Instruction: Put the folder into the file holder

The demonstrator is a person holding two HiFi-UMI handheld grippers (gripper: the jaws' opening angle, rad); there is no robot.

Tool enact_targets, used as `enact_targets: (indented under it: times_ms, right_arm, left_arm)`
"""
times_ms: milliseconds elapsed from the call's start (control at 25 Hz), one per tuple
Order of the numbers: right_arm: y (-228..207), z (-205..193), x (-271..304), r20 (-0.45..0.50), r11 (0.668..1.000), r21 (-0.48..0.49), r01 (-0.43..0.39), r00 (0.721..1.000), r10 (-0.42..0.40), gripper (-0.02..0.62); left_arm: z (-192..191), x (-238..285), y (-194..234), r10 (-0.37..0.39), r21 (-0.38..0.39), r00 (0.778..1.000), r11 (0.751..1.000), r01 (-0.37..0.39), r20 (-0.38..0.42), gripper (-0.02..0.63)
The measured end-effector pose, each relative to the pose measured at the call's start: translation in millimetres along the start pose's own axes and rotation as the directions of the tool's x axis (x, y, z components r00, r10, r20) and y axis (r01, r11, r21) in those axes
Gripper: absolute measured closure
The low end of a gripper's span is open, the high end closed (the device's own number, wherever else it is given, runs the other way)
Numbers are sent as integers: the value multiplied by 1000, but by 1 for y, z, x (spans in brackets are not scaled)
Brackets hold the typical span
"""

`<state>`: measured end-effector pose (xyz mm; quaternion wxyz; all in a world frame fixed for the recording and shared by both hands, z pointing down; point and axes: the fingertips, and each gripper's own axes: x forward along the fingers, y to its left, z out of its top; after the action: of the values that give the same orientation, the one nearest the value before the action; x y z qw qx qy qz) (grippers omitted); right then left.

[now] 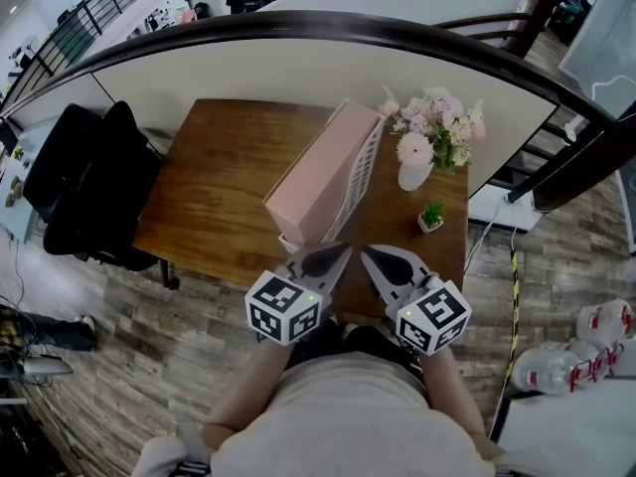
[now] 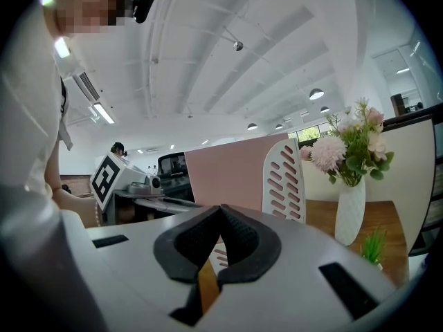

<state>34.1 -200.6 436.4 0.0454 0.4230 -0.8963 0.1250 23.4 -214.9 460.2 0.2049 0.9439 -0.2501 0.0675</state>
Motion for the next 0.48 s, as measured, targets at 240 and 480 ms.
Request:
enact_targets:
  times_ms: [240, 480]
  right_arm:
    - [-4, -2, -3, -7, 1000, -3, 0, 1000, -1, 597]
    - [-7, -8, -2, -25, 1000, 4, 0, 1000, 0, 597]
  left_arm:
    - [3, 2, -1, -3, 0, 1000, 1000, 3, 6, 592]
    - [3, 3, 0, 2, -1, 1000, 1000, -2, 8, 592]
